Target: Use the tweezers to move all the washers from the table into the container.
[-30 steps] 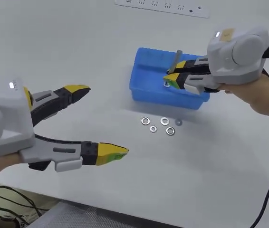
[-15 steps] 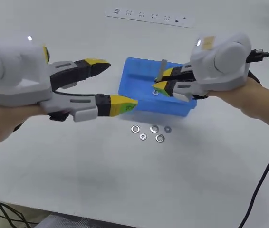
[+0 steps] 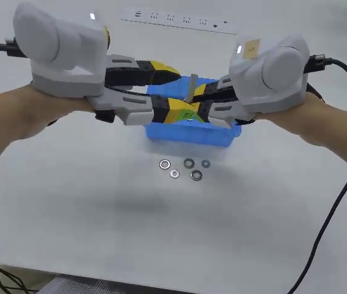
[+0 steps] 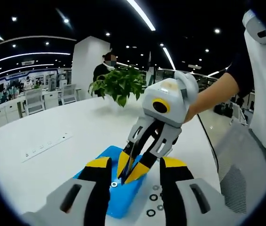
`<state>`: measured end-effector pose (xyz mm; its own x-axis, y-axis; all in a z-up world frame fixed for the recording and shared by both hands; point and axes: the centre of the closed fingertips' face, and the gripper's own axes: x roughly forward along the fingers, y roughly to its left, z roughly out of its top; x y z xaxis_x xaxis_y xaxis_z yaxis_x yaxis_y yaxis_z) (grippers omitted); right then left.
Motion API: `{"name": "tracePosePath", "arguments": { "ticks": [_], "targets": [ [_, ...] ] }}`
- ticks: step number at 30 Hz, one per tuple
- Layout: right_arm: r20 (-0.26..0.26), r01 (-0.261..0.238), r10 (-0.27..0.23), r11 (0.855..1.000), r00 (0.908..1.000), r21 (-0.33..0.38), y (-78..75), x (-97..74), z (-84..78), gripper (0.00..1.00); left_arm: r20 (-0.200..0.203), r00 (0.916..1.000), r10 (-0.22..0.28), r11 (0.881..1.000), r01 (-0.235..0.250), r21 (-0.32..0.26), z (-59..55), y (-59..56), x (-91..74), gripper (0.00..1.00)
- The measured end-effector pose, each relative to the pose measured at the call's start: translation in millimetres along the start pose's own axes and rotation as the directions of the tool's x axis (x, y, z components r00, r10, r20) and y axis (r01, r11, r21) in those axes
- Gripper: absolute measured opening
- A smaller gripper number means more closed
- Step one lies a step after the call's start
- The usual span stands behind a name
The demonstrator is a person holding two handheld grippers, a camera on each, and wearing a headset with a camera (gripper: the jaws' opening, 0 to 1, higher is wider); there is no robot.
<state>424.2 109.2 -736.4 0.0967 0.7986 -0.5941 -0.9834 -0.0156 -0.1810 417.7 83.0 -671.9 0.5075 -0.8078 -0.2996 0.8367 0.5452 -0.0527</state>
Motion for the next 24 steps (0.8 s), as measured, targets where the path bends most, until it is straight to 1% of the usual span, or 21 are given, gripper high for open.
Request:
{"name": "tracePosePath", "arguments": {
  "ticks": [1,3,5,8,9,11,12,14,16,17,18,19,20,22,23,24],
  "targets": [
    [-0.001,-0.002,0.002,1.000,1.0000,-0.003,0.5,0.2,0.2,0.08,-0.005,1.0000,-0.005,1.000,0.005,0.009,1.6,-2.0,1.8,0.43],
    [-0.007,-0.006,0.006,1.000,1.0000,-0.015,1.0,0.5,0.0,0.08,-0.014,0.9991,-0.040,0.999,0.040,-0.007,4.2,-8.1,5.2,0.42],
    [-0.006,-0.010,0.010,1.000,0.9999,-0.014,1.5,0.5,0.2,0.08,-0.036,0.9986,-0.038,0.998,0.040,0.046,4.5,-5.4,5.7,0.40],
    [-0.006,-0.009,0.009,1.000,0.9999,-0.015,0.6,-0.1,0.3,0.08,-0.039,0.9977,-0.056,0.997,0.057,0.047,7.7,-4.6,4.8,0.28],
    [-0.006,-0.009,0.009,1.000,0.9999,-0.014,0.3,-0.3,0.3,0.08,-0.040,0.9975,-0.058,0.997,0.060,0.049,8.9,-4.0,4.7,0.26],
    [-0.004,-0.014,0.014,1.000,0.9999,-0.010,0.3,-1.2,0.3,0.08,-0.049,0.9954,-0.082,0.996,0.083,0.024,10.2,-6.0,4.8,0.25],
    [-0.006,-0.014,0.014,1.000,0.9999,-0.011,0.6,-1.5,-0.1,0.08,-0.047,0.9954,-0.083,0.995,0.085,0.048,12.0,-5.9,4.7,0.23],
    [-0.010,-0.016,0.016,1.000,0.9998,-0.017,0.7,-2.6,-0.7,0.08,-0.056,0.9943,-0.090,0.994,0.094,0.061,13.5,-5.7,4.4,0.20],
    [-0.008,-0.018,0.017,1.000,0.9998,-0.017,0.6,-3.1,-0.1,0.08,-0.067,0.9916,-0.111,0.991,0.116,0.072,13.0,-8.2,4.1,0.17],
    [-0.009,-0.016,0.016,1.000,0.9998,-0.021,0.1,-3.2,-0.1,0.08,-0.075,0.9902,-0.118,0.990,0.123,0.074,12.3,-9.0,4.2,0.17],
    [-0.009,-0.016,0.016,1.000,0.9998,-0.021,-0.1,-3.3,-0.1,0.08,-0.087,0.9884,-0.124,0.988,0.131,0.084,11.1,-10.1,4.4,0.17],
    [-0.005,-0.020,0.020,1.000,0.9998,-0.016,0.1,-3.2,0.7,0.08,-0.097,0.9864,-0.132,0.984,0.142,0.108,10.8,-12.1,4.8,0.17],
    [-0.005,-0.022,0.022,1.000,0.9997,-0.016,0.4,-3.1,0.8,0.08,-0.100,0.9855,-0.137,0.982,0.148,0.115,11.1,-13.5,5.2,0.17],
    [-0.013,-0.024,0.023,0.999,0.9996,-0.033,0.5,-3.0,0.7,0.08,-0.106,0.9851,-0.135,0.981,0.148,0.126,11.1,-13.3,5.2,0.15],
    [-0.014,-0.025,0.025,0.999,0.9996,-0.034,1.2,-3.0,1.0,0.08,-0.112,0.9846,-0.134,0.979,0.149,0.138,10.5,-12.8,4.7,0.12],
    [-0.013,-0.028,0.027,0.999,0.9995,-0.032,1.6,-3.1,1.4,0.08,-0.112,0.9846,-0.134,0.979,0.149,0.138,10.5,-12.8,4.7,0.11]
  ]
}}
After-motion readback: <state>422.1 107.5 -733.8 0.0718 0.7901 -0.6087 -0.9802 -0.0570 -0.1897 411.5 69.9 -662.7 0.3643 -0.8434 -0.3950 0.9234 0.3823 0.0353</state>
